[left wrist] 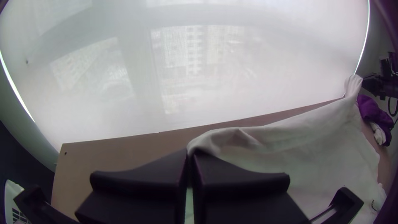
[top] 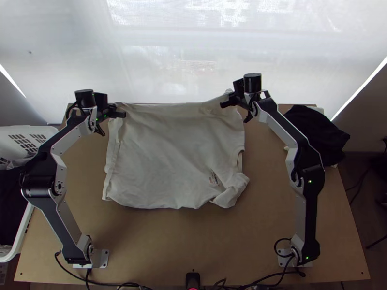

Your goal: Fold the t-shirt

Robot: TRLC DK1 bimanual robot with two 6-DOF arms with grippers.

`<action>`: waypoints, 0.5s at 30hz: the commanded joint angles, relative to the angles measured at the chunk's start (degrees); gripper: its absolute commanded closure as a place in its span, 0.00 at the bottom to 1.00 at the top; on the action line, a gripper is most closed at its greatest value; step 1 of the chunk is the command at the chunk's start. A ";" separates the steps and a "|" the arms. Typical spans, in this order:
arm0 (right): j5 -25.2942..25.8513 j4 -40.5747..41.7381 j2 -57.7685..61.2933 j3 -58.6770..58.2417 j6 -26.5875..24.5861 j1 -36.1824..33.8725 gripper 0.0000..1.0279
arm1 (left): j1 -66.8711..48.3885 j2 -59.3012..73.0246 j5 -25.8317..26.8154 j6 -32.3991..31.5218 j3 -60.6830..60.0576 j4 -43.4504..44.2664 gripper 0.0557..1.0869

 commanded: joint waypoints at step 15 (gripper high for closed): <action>0.03 -0.09 -13.90 -14.11 -0.08 2.32 0.97 | 4.14 0.70 0.16 3.49 1.66 -0.33 0.96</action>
